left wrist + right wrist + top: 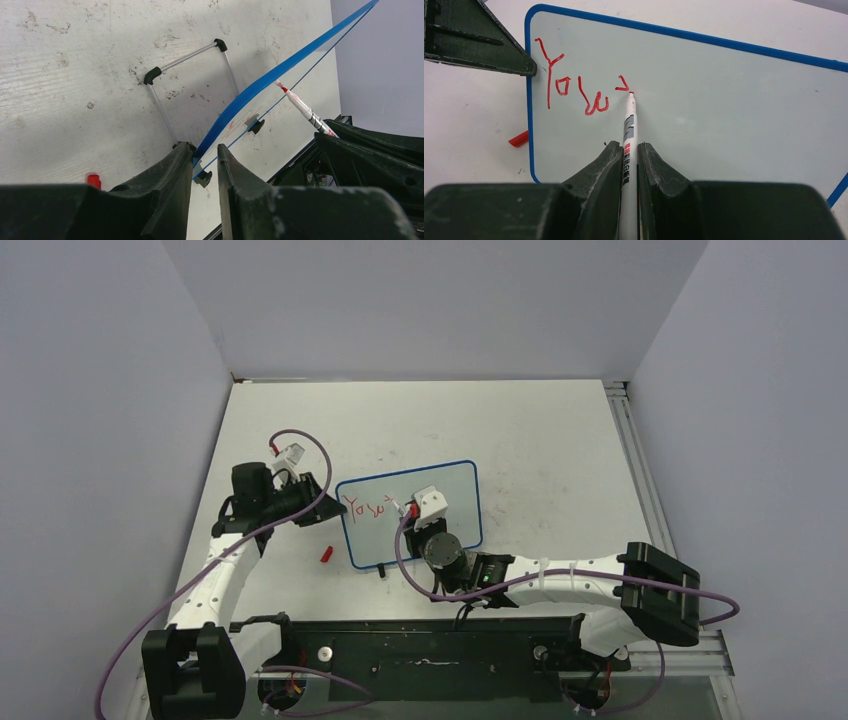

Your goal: Write a sentence on the whiteboard

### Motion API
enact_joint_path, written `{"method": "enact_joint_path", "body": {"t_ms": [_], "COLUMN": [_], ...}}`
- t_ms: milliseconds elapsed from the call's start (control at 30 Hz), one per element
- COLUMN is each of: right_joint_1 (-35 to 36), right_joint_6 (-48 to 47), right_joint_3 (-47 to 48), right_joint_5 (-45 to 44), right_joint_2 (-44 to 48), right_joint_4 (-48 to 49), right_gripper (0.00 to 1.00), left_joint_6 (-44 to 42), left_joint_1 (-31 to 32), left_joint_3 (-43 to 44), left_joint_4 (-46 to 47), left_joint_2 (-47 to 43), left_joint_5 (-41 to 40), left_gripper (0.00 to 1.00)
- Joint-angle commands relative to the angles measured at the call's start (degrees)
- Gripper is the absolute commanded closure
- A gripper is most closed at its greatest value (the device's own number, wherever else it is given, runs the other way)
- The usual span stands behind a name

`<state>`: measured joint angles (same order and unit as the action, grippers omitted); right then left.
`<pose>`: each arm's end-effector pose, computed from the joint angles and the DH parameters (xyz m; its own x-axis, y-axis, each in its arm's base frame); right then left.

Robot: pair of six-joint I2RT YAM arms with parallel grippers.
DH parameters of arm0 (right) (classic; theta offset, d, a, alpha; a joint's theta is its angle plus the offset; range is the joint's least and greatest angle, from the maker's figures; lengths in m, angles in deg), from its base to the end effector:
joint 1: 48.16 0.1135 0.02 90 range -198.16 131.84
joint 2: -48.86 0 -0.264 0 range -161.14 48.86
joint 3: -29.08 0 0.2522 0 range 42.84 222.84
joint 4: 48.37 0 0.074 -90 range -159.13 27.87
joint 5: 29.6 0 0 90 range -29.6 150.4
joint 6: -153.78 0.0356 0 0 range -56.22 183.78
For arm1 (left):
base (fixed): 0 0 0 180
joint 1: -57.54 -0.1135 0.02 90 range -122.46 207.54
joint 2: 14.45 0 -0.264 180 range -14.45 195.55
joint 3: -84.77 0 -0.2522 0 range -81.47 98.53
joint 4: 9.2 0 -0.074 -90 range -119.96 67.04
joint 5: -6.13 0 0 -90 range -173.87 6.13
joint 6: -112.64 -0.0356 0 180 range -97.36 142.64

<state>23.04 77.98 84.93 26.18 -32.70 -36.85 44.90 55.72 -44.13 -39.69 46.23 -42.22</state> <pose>0.1185 0.2858 0.2399 -0.2255 -0.0330 -0.9737 -0.5691 0.8156 0.1042 0.2170 -0.0168 0.2369 -0.7790 -0.3080 -0.5462 0.2047 0.6984 -0.6858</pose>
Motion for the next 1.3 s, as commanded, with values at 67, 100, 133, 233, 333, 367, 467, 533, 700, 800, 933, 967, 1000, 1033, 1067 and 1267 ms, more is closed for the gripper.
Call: {"method": "enact_joint_path", "body": {"t_ms": [67,100,133,233,333,367,467,533,700,800,933,967,1000,1033,1067,1267], "right_joint_1": [-0.4,-0.4,-0.5,-0.5,-0.5,-0.5,-0.5,-0.4,-0.5,-0.3,0.0,0.1,0.3,0.3,0.5,0.9], "right_joint_6": [1.3,1.4,1.5,1.9,2.3,2.5,2.9,3.1,3.5,3.8,4.5,4.7,4.9,5.0,5.0,5.1], "right_joint_3": [0.0,-0.3,-0.4,-0.9,-1.3,-1.4,-1.8,-2.2,-2.7,-3.1,-3.9,-4.1,-4.3,-4.6,-4.7,-5.0], "right_joint_5": [-0.8,-1.1,-1.4,-2.0,-2.4,-2.5,-2.6,-2.8,-2.9,-2.9,-2.6,-2.6,-2.7,-2.7,-2.7,-2.6], "right_joint_2": [-0.2,-0.1,0.1,0.8,1.2,1.3,1.4,1.6,2.1,2.2,2.4,2.5,2.6,2.8,2.9,3.0], "right_joint_4": [2.6,2.5,2.4,2.0,1.6,1.5,1.1,1.0,0.4,0.2,-0.3,-0.3,-0.5,-0.4,-0.5,-0.2], "right_gripper": [0.95,0.95,0.95,0.95,0.95,0.95,0.95,0.95,0.95,0.95,0.95,0.95,0.95,0.95,0.95,0.95], "left_joint_6": [0.0,0.1,0.1,0.0,0.0,0.0,-0.1,-0.1,-0.1,-0.1,-0.1,-0.1,-0.2,-0.2,-0.1,-0.1], "left_joint_1": [0.7,0.7,0.7,0.7,0.8,0.7,0.7,0.7,0.7,0.7,0.7,0.7,0.7,0.8,0.7,0.7], "left_joint_3": [1.6,1.7,1.7,1.7,1.8,1.7,1.7,1.8,1.8,1.8,1.8,1.8,1.7,1.8,1.8,1.7], "left_joint_4": [2.3,2.3,2.2,2.1,2.1,2.1,2.0,2.0,2.0,2.0,2.0,1.9,2.0,2.0,1.9,2.0], "left_joint_2": [0.1,0.1,0.1,0.1,0.0,0.1,0.0,0.0,-0.1,-0.1,0.0,-0.1,-0.1,-0.1,0.0,-0.1], "left_joint_5": [1.7,1.7,1.6,1.5,1.4,1.4,1.3,1.3,1.3,1.2,1.2,1.2,1.2,1.2,1.3,1.3], "left_gripper": [0.79,0.79,0.79,0.80,0.80,0.80,0.80,0.80,0.80,0.80,0.80,0.80,0.80,0.80,0.80,0.80]}}
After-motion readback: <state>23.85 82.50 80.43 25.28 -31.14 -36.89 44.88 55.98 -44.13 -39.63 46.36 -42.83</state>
